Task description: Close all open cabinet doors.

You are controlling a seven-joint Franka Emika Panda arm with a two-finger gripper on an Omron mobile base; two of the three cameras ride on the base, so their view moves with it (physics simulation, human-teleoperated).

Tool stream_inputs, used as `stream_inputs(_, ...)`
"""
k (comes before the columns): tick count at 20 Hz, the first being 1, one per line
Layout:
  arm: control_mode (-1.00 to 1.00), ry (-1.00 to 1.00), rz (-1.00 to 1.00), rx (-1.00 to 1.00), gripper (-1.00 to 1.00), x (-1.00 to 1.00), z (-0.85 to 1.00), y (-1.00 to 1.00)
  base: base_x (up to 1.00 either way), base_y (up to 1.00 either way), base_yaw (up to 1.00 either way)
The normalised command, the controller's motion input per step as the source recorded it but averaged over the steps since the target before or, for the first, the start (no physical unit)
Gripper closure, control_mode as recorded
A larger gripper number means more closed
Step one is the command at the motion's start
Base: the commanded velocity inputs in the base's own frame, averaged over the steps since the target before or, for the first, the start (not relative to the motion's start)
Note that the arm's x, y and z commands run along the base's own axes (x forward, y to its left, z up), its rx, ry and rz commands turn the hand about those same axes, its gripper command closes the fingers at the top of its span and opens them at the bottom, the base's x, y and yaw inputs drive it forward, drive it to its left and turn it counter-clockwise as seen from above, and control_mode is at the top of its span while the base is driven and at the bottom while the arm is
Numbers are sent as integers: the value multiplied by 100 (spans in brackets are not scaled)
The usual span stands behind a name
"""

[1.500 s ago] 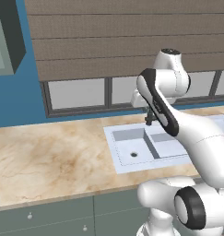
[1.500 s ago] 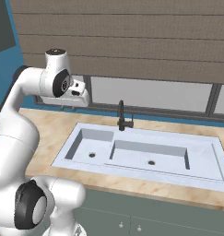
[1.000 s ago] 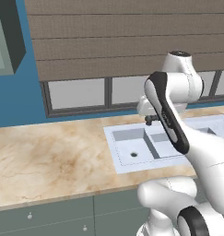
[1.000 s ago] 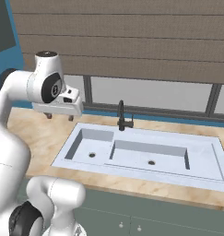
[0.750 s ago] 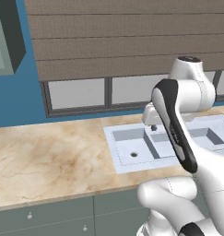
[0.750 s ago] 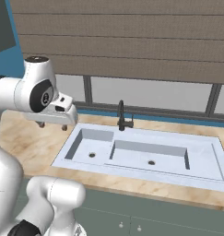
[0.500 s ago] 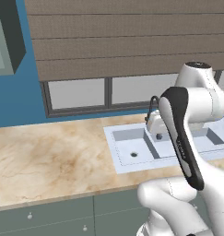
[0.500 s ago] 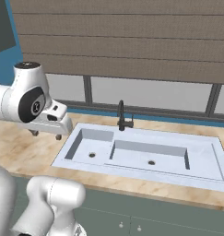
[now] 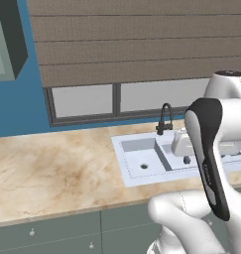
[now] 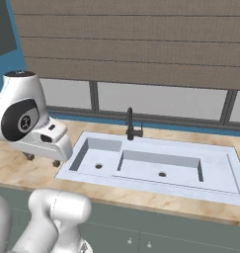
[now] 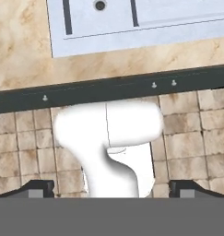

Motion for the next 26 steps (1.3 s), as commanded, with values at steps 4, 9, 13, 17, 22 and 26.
stream_inputs(4,-100,-3,0,0,-100,-33,0,-29,0,0,0)
stream_inputs(9,-100,0,2,0,-100,-6,4,-8,0,0,0)
stream_inputs(13,-100,0,3,0,-100,-2,19,0,0,0,0)
stream_inputs(17,-100,0,1,0,-100,0,35,0,0,0,0)
stream_inputs(22,-100,0,0,0,-100,-7,35,0,0,0,0)
stream_inputs(26,-100,0,0,-1,-100,-24,27,0,0,0,0)
